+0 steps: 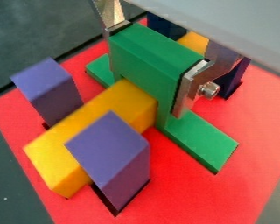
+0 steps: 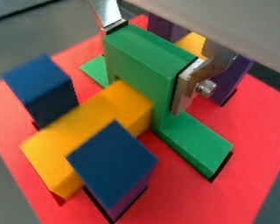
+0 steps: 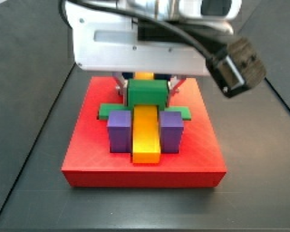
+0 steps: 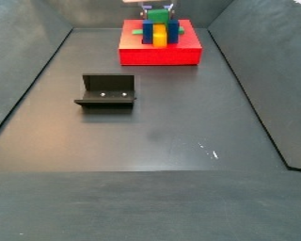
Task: Pick up the green object. Move up. Place the green object on the fixture. Regrasp the green object. Move to above the board. Insert the green object.
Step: Insert the green object.
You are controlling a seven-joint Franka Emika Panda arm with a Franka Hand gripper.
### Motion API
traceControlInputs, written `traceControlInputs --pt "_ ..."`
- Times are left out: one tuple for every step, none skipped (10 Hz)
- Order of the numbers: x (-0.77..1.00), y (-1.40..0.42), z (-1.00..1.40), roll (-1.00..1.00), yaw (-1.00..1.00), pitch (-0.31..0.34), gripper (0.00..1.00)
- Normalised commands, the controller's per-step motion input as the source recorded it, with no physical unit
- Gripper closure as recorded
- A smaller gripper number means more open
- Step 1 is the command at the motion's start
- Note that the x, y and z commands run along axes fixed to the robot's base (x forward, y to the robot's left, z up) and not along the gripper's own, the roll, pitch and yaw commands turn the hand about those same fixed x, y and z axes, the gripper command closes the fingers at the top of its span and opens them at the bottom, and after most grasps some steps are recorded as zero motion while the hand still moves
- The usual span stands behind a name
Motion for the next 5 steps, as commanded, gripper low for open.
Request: traceControlInputs --pt "0.39 0.02 -0.98 -0.07 0.00 -0.047 1.00" --pt "0.41 0.00 -1.00 -0.04 0.00 -0.074 1.00" --pt "0.34 0.00 -0.87 -0.05 0.00 -0.060 1.00" --pt "0.00 0.00 -0.25 -0.14 0.00 0.083 1.00" --pt "-0.01 0.00 -0.15 -0.05 0.00 0.007 1.00"
